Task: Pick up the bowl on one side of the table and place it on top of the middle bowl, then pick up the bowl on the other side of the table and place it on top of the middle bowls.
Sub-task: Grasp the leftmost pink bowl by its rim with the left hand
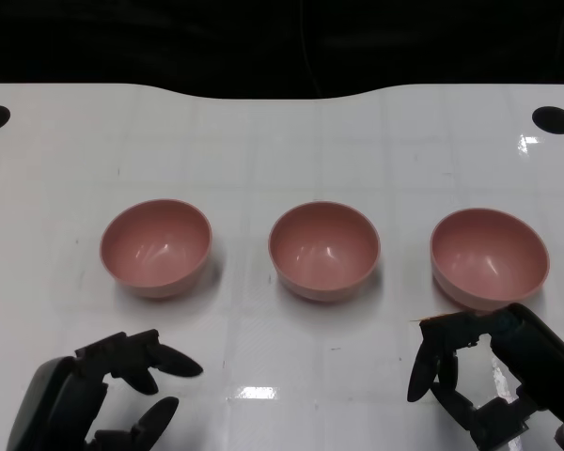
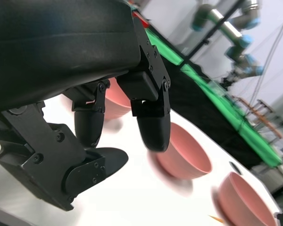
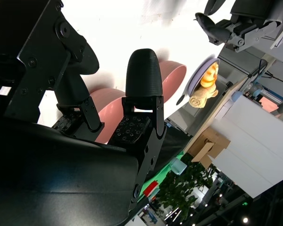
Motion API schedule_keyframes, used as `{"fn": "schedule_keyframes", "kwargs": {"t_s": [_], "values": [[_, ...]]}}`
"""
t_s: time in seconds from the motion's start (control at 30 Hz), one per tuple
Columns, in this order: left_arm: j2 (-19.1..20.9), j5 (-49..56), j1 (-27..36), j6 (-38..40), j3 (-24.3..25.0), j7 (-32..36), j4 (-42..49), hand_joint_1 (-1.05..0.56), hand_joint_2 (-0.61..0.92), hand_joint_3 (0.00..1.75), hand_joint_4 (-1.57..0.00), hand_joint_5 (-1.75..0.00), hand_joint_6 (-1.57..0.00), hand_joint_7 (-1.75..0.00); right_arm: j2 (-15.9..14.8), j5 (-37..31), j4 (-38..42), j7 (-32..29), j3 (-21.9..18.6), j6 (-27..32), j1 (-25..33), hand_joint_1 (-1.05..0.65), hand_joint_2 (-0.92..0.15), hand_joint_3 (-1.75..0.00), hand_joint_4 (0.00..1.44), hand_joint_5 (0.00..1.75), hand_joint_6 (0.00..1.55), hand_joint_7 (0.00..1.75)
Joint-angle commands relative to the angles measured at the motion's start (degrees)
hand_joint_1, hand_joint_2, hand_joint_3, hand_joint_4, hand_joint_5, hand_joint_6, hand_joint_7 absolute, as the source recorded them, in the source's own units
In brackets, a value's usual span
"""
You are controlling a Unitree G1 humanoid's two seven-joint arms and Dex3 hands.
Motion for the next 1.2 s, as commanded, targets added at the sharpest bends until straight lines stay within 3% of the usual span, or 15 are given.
{"fn": "schedule_keyframes", "kwargs": {"t_s": [0.03,0.13,0.3,0.57,0.9,1.2], "values": [[0.60,0.67,1.75,6.32,0.18,-1.53,-5.54,-0.23,0.86,0.35,-0.50,-1.09,-0.69,-0.40,-0.13,0.04,-0.68,-0.64,-0.09,0.13,0.12,0.31,-0.08,-1.55,1.01,1.56,1.02,1.11],[0.85,1.49,2.73,11.63,0.06,-2.75,-10.90,-0.25,0.91,0.20,-0.47,-1.00,-0.63,-0.29,0.03,-0.14,-0.63,-0.84,-0.10,0.02,0.04,0.31,-0.07,-1.55,1.02,1.57,1.02,1.12],[2.72,5.48,3.56,18.98,-0.10,-5.17,-18.71,-0.28,0.92,0.17,-0.41,-0.96,-0.54,-0.21,0.25,0.14,-0.67,-0.72,0.05,-0.03,0.11,0.31,-0.07,-1.56,1.03,1.58,1.03,1.12],[5.61,18.33,0.50,28.79,-1.88,-6.15,-25.27,-0.47,0.92,0.13,-0.34,-0.59,-0.44,-0.03,0.38,0.44,-1.72,-0.38,0.24,0.79,0.67,0.32,-0.07,-1.58,1.01,1.60,1.02,1.13],[5.50,37.70,-7.68,39.83,-8.81,-4.17,-23.29,-0.54,0.92,0.03,-0.29,-0.46,-0.41,0.00,0.19,-0.10,-2.58,-0.49,0.14,1.67,0.87,0.30,-0.10,-1.52,1.00,1.58,1.01,1.13],[3.19,44.51,-15.67,49.28,-15.00,-4.61,-15.11,-0.55,0.92,0.04,-0.27,-0.45,-0.35,0.00,0.35,-0.78,-3.37,-0.89,0.20,2.05,1.19,0.32,-0.09,-1.53,1.01,1.60,1.01,1.13]]}}
